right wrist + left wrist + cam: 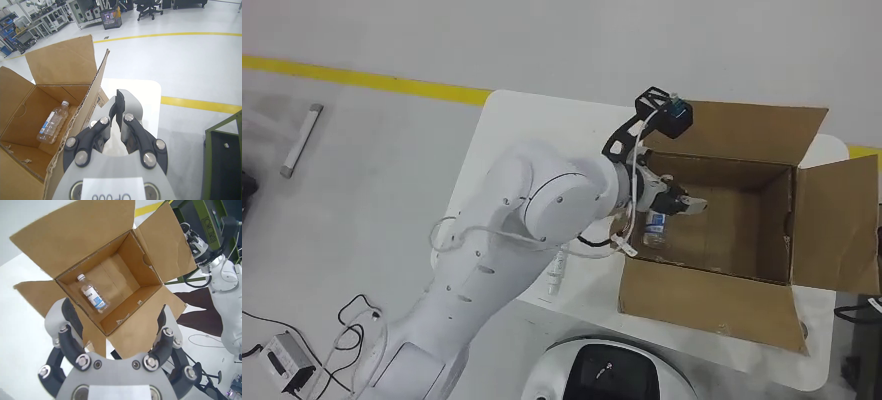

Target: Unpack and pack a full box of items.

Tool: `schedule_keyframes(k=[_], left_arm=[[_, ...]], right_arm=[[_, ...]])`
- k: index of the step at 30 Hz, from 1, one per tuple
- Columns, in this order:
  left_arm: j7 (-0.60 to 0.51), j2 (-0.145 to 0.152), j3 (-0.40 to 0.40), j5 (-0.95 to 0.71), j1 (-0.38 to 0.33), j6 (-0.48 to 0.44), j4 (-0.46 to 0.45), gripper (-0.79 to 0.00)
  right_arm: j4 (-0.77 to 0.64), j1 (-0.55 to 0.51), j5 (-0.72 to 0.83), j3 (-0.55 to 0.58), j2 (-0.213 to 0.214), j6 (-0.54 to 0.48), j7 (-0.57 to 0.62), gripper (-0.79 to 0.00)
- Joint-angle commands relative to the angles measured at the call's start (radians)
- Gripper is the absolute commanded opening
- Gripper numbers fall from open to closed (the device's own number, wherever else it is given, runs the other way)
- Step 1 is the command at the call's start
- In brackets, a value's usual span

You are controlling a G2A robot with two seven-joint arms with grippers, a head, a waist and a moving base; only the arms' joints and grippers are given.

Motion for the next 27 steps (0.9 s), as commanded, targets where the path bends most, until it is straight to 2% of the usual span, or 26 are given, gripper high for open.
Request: schedule_keyframes(k=[1, 5, 9, 12, 17, 27], left_arm=[[-0.062, 0.01, -0.022, 0.028, 0.013, 0.003, -0.035, 0.0], [-0.18, 0.032, -0.084, 0.075, 0.053, 0.012, -0.119, 0.0], [-0.18, 0.066, -0.111, 0.115, 0.123, -0.008, -0.164, 0.0], [-0.18, 0.096, -0.118, 0.177, 0.162, -0.013, -0.156, 0.0], [-0.18, 0.151, -0.187, 0.182, 0.229, 0.03, -0.194, 0.0], [-0.18, 0.154, -0.192, 0.18, 0.233, 0.035, -0.198, 0.0]], right_arm=[[0.0, 0.0, 0.0, 0.0, 0.0, 0.0, 0.0, -0.785], [0.0, 0.0, 0.0, 0.0, 0.0, 0.0, 0.0, -0.785], [0.0, 0.0, 0.0, 0.0, 0.0, 0.0, 0.0, -0.785], [0.0, 0.0, 0.0, 0.0, 0.0, 0.0, 0.0, -0.785], [0.0, 0.0, 0.0, 0.0, 0.0, 0.0, 0.0, -0.785], [0.0, 0.0, 0.0, 0.0, 0.0, 0.0, 0.0, -0.785]])
